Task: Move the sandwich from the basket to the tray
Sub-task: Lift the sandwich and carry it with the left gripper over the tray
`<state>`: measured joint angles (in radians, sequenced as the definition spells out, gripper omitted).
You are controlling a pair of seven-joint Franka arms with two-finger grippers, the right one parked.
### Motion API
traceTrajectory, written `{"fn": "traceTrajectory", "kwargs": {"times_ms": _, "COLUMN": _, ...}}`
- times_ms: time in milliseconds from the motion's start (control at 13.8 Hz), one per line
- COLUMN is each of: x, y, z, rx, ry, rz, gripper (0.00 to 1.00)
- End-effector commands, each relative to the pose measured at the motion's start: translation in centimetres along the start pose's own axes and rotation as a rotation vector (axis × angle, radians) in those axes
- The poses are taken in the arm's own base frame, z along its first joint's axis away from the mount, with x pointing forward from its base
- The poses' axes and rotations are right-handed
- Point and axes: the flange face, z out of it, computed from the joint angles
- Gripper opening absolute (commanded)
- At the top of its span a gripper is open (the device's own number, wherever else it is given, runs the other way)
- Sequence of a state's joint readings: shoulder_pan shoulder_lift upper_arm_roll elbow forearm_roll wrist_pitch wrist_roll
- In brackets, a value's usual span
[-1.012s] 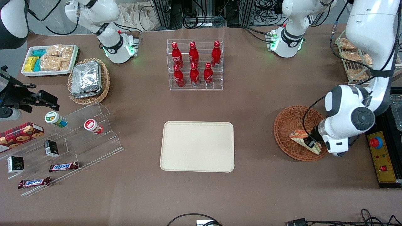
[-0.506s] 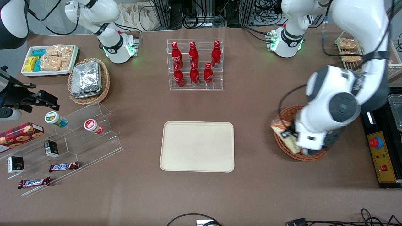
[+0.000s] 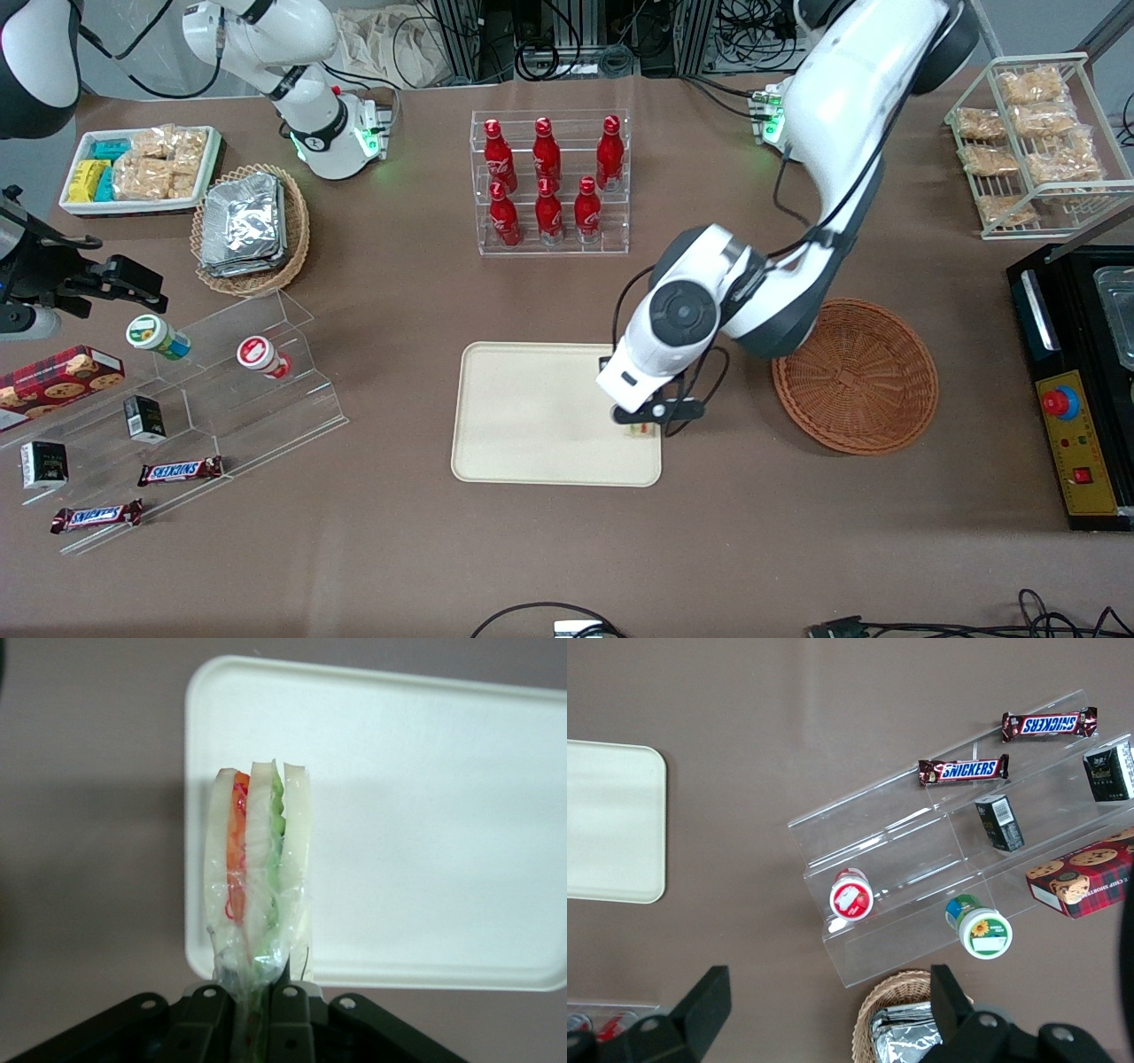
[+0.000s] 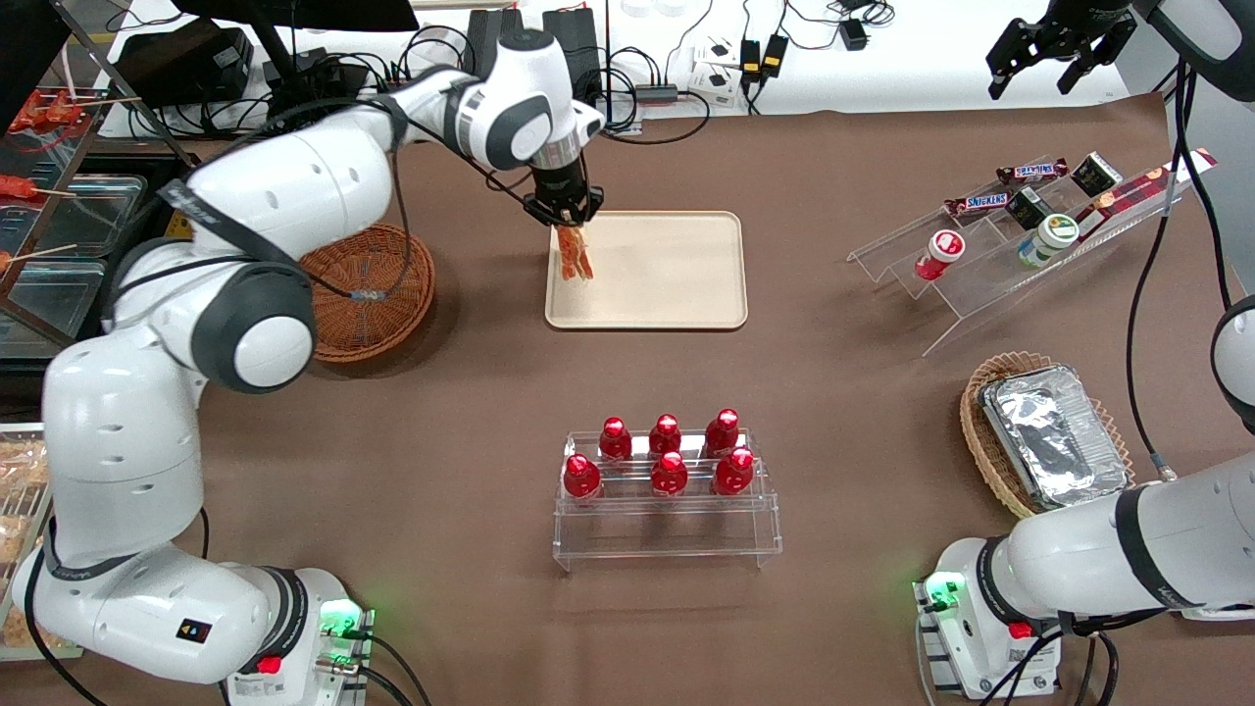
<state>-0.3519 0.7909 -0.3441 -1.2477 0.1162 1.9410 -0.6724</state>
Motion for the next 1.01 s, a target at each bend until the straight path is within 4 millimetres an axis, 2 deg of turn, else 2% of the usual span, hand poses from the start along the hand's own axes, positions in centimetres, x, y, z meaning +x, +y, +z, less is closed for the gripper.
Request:
{"fn": "traceTrajectory", "kwargs": {"times_ms": 0, "x": 1.2, "y": 0.5, "z": 2.6, "rx": 0.002, "ry": -0.018, "rz": 0.065, "gripper": 0.00}}
{"fn": "traceTrajectory", "kwargs": {"times_ms": 72, "x": 1.3, "y": 1.0, "z": 3.7, "rx": 0.005, "ry": -0.005, "rz": 0.076, "gripper": 0.00}}
{"fn": "traceTrajectory", "kwargs": {"times_ms": 145, "x": 1.7, "y": 0.9, "z": 4.4, "rx": 0.007, "ry": 0.013, "rz": 0.080, "gripper": 0.04}}
{"fn": "traceTrajectory", "kwargs": {"times_ms": 217, "x": 1.8, "y": 0.9, "z": 4.5, "rx": 0.004, "ry": 0.018, "rz": 0.072, "gripper": 0.31}}
{"fn": "traceTrajectory", "kwargs": {"times_ms": 289, "x": 1.9, "y": 0.9, "z": 4.6, "rx": 0.001, "ry": 0.017, "rz": 0.065, "gripper": 0.99}}
{"fn": "traceTrajectory", "kwargs": {"times_ms": 434, "x": 1.7, "y": 0.9, "z": 3.8, "rx": 0.010, "ry": 0.023, "rz": 0.070, "gripper": 1.00}}
{"fn": "traceTrajectory", "kwargs": {"times_ms": 578, "x": 1.8, "y": 0.4, "z": 1.1, "rx": 0.009, "ry": 0.046, "rz": 0.063, "gripper": 1.00}}
{"fn": "traceTrajectory", "kwargs": {"times_ms": 651, "x": 1.6, "y": -0.7, "z": -0.7, "rx": 0.036, "ry": 0.028, "rz": 0.053, "gripper": 1.00}}
{"fn": "traceTrajectory", "kwargs": {"times_ms": 723, "x": 1.1, "y": -2.4, "z": -3.3, "rx": 0.081, "ry": -0.015, "rz": 0.036, "gripper": 1.00}}
{"fn": "traceTrajectory", "kwargs": {"times_ms": 867, "x": -1.2, "y": -4.4, "z": -6.2, "rx": 0.187, "ry": -0.114, "rz": -0.031, "gripper": 1.00}}
{"fn": "traceTrajectory", "kwargs": {"times_ms": 940, "x": -1.7, "y": -6.8, "z": -7.6, "rx": 0.195, "ry": -0.133, "rz": -0.067, "gripper": 1.00}}
